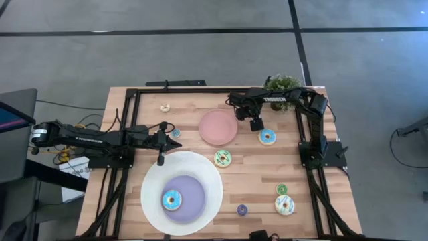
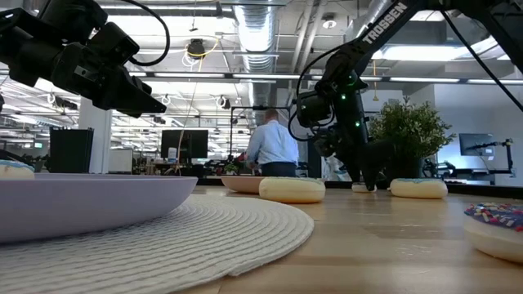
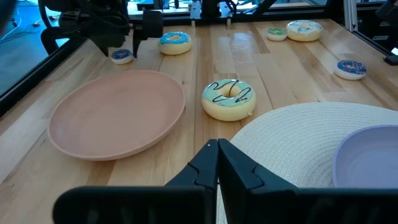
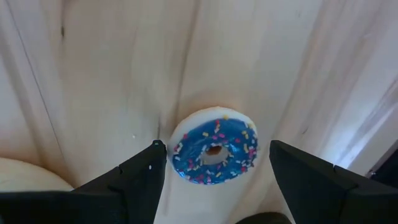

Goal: Pick & Place donuts
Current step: Put the small top blue donut on the pink plate

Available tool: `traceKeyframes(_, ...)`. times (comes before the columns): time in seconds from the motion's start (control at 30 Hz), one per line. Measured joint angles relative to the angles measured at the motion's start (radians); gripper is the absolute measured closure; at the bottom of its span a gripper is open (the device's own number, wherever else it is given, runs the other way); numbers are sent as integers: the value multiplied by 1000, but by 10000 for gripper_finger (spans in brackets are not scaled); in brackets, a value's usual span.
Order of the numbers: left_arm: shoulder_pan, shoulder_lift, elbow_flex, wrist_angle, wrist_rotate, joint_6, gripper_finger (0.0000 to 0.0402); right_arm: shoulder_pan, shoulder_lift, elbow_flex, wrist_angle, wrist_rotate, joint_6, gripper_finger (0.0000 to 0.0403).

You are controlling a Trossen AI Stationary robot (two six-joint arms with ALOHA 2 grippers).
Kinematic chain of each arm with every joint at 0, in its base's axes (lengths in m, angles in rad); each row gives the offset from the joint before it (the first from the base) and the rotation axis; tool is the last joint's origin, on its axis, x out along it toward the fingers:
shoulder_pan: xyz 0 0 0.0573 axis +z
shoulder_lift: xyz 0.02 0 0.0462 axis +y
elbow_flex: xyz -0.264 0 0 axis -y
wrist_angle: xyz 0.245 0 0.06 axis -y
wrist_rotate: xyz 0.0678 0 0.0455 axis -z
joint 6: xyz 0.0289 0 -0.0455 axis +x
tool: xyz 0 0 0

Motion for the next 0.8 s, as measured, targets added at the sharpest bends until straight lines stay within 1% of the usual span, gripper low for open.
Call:
traceKeyframes(0.23, 0, 0, 0, 0, 0, 0, 401, -6, 0, 0, -1, -1, -1, 128)
traceKeyframes(0.37, 0, 0, 0, 0, 0, 0, 401, -10, 0, 0, -1, -9, -1, 135)
traceKeyframes(0.53, 0, 0, 0, 0, 0, 0, 401, -28, 0, 0, 2, -60, 0, 158)
traceKeyframes(0.8, 0, 0, 0, 0, 0, 0, 401, -40, 0, 0, 2, -60, 0, 200)
